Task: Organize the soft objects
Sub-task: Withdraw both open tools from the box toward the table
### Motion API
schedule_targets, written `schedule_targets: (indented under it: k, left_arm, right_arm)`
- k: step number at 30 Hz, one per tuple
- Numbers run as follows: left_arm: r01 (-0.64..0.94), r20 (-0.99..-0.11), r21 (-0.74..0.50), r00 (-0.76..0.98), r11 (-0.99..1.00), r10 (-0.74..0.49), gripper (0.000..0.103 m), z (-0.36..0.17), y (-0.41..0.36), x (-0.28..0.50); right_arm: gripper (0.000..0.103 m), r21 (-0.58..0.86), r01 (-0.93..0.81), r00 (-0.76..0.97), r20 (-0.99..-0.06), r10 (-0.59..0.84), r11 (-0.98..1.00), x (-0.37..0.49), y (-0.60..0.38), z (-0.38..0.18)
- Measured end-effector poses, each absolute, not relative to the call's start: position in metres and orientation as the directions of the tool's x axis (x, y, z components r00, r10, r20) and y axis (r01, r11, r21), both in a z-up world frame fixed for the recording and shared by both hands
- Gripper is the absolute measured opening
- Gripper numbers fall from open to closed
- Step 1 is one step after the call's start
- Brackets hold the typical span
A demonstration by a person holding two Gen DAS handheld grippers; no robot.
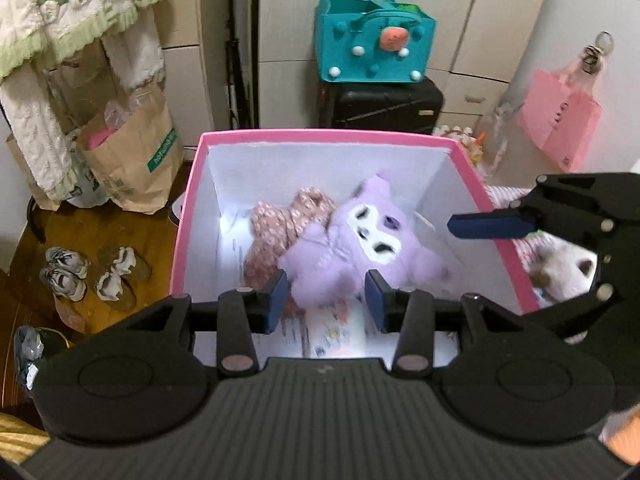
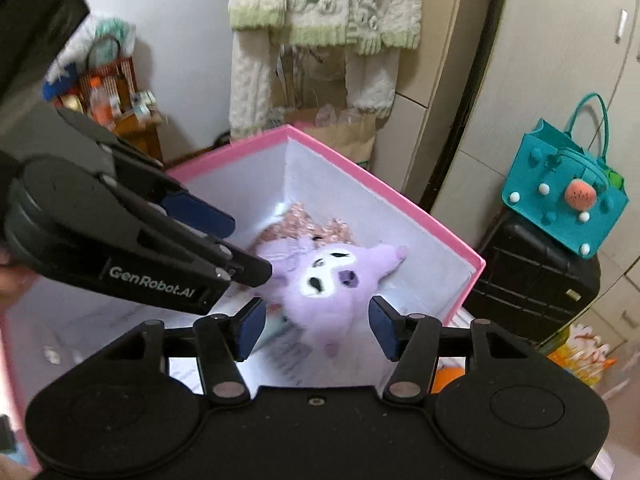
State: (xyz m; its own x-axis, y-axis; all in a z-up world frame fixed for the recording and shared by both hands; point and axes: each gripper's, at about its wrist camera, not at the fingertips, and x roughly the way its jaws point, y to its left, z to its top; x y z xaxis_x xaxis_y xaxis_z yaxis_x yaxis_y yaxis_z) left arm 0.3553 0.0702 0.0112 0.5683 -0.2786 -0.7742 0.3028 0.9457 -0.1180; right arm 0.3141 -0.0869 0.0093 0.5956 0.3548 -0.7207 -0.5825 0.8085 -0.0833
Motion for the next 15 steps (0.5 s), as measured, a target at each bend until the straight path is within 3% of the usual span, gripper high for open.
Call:
schedule_targets:
  k: [3,15]
  left_arm:
    - [0.337,-0.773,-0.137,0.552,0.931,-0.313,0.046,0.022,0.078,0.342]
    - [0.469,-0.747,-0.006,0.585,0.883,-0.316,0.059,0.076,0.079,0.26]
  right_arm:
    - [0.062,-0.067,-0.572,0.606,-0.705,0.367,0.817,0.297,-0.092,0.021]
    - [0.062,-0.104,-0.611,0.619,-0.681,0.391,0.785,0.217,-0.101,0.064]
